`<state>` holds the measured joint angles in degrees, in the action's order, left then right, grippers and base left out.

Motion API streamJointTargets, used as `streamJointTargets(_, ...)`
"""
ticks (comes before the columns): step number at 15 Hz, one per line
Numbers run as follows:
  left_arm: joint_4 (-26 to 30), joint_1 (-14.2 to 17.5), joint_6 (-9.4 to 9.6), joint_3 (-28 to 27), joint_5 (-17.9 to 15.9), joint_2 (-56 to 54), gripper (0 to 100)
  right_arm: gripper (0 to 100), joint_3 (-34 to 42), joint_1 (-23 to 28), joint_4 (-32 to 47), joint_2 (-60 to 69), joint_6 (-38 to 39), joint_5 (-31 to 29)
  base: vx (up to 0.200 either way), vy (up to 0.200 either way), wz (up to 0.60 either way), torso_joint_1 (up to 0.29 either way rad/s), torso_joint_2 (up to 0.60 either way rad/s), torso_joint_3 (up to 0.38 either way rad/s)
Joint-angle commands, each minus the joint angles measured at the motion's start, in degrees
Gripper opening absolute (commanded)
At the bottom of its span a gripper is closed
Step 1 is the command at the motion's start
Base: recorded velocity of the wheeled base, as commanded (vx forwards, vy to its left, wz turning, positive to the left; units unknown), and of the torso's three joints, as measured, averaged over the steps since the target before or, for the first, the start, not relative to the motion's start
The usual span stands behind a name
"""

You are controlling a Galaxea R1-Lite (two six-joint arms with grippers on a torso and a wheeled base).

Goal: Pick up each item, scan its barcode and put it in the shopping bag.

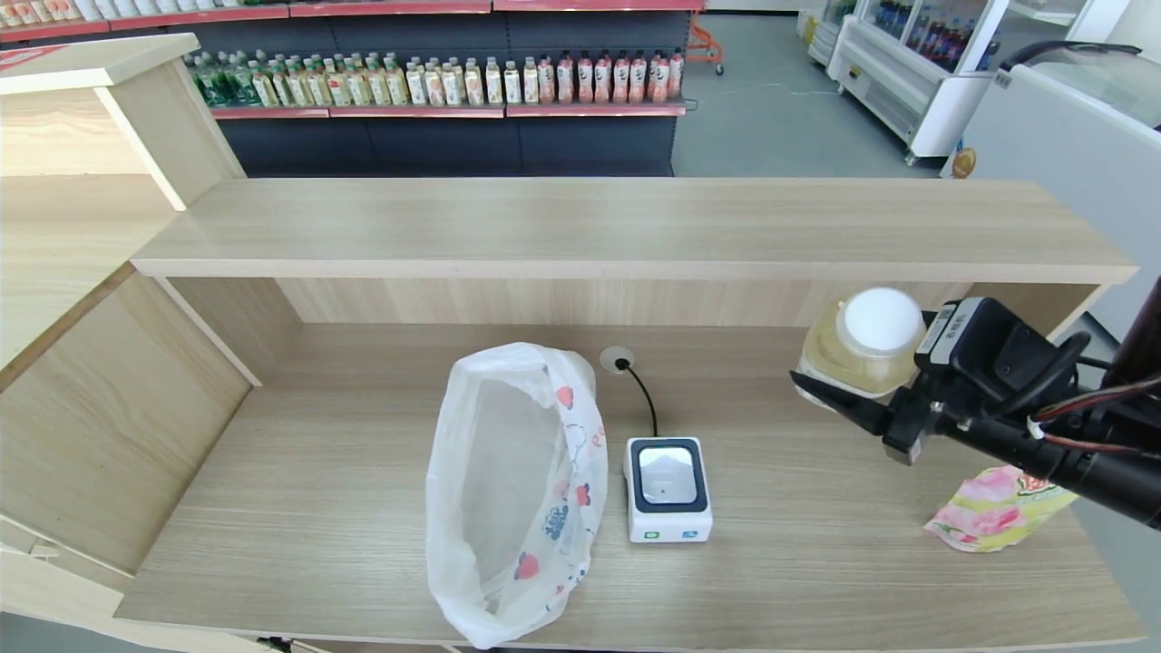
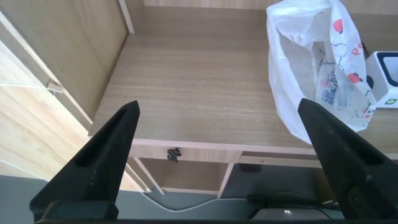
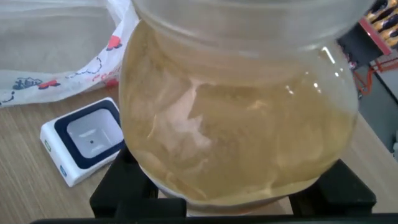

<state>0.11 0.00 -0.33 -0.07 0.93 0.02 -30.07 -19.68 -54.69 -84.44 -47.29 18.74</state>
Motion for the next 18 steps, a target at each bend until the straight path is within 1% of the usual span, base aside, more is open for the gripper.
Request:
streamJointTargets(1, -0.02, 0.0, 0.07, 0.07, 0.04, -0.02, 100, 0, -0.16, 0.78, -0.24, -2.22, 0.71, 0.16, 0.0, 0.2, 0.0, -0.002, 0.0, -0.002)
streamJointTargets(3, 0.07, 0.0, 0.24, -0.01, 0.04, -0.02, 100, 0, -0.25, 2.62, -0.33, -5.56, 1.32, 0.6, 0.0, 0.2, 0.0, 0.007, 0.01, 0.002)
streamJointTargets(6, 0.07, 0.0, 0.33, -0.01, 0.04, -0.02, 100, 0, -2.62, 2.98, -0.6, -11.71, 2.9, 2.97, 0.0, 0.2, 0.0, 0.002, 0.0, 0.004)
streamJointTargets(9, 0.07, 0.0, 0.33, -0.01, 0.04, -0.02, 100, 0, -4.73, 2.89, -5.61, -18.04, 2.9, 4.2, 0.0, 0.0, 0.0, 0.0, 0.0, 0.0)
streamJointTargets(10, 0.07, 0.0, 0.33, -0.01, 0.04, -0.02, 100, 0, -5.17, 2.89, -7.45, -20.15, 2.9, 5.52, 0.0, 0.0, 0.0, 0.0, 0.0, 0.0)
streamJointTargets(13, 0.07, 0.0, 0.33, -0.01, 0.04, -0.02, 100, 0, -4.82, 2.89, -9.03, -22.87, 2.9, 7.98, 0.0, 0.0, 0.0, 0.0, 0.0, 0.0)
streamJointTargets(15, 0.07, 0.0, 0.33, -0.01, 0.04, -0.02, 100, 0, -4.64, 2.98, -12.37, -25.24, 2.9, 9.04, 0.0, 0.0, 0.0, 0.0, 0.0, 0.0)
streamJointTargets(16, 0.07, 0.0, 0.33, -0.01, 0.04, -0.02, 100, 0, -4.64, 2.89, -15.36, -27.7, 2.9, 10.35, 0.0, 0.0, 0.0, 0.0, 0.0, 0.0)
streamJointTargets(18, 0.07, 0.0, 0.33, -0.01, 0.04, -0.02, 100, 0, -4.64, 2.89, -17.38, -29.46, 2.73, 10.97, 0.0, 0.0, 0.0, 0.0, 0.0, 0.0)
